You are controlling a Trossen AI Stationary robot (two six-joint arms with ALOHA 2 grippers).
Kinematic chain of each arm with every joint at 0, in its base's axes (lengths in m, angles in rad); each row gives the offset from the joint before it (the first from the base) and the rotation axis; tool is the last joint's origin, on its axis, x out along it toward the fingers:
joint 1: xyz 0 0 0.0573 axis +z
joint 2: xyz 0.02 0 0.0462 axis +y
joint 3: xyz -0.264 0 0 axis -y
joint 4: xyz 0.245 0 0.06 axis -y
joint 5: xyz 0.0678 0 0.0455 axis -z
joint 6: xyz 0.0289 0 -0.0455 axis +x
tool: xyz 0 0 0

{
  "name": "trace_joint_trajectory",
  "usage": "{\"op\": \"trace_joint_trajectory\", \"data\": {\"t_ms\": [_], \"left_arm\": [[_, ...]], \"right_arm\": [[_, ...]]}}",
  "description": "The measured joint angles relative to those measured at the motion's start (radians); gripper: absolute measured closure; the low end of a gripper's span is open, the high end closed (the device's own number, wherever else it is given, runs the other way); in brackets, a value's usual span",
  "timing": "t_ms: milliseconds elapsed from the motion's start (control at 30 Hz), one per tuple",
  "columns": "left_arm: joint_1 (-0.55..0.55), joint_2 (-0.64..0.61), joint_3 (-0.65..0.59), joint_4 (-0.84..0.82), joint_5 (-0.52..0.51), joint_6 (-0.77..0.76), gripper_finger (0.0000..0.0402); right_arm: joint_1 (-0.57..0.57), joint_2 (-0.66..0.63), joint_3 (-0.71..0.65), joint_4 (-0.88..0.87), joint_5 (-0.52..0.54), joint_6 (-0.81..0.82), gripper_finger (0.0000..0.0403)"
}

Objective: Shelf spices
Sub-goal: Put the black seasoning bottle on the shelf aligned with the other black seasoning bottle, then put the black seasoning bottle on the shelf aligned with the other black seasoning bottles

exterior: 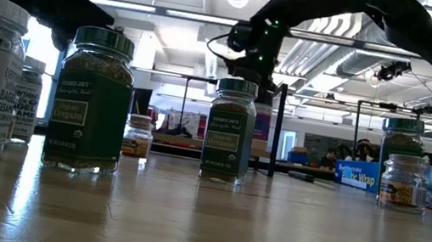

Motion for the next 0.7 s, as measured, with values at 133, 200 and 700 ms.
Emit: {"op": "trace_joint_trajectory", "data": {"t_ms": [133,200,700], "left_arm": [[0.0,0.0,0.0,-0.002,0.0,0.0,0.028],[0.0,0.0,0.0,-0.002,0.0,0.0,0.028],[0.0,0.0,0.0,-0.036,0.007,0.0,0.028]], "right_arm": [[-0.001,0.0,0.003,0.008,-0.002,-0.011,0.0253],[-0.001,0.0,0.006,0.012,-0.001,-0.016,0.0253],[0.204,-0.314,0.007,-0.083,0.263,0.048,0.0254]]}}
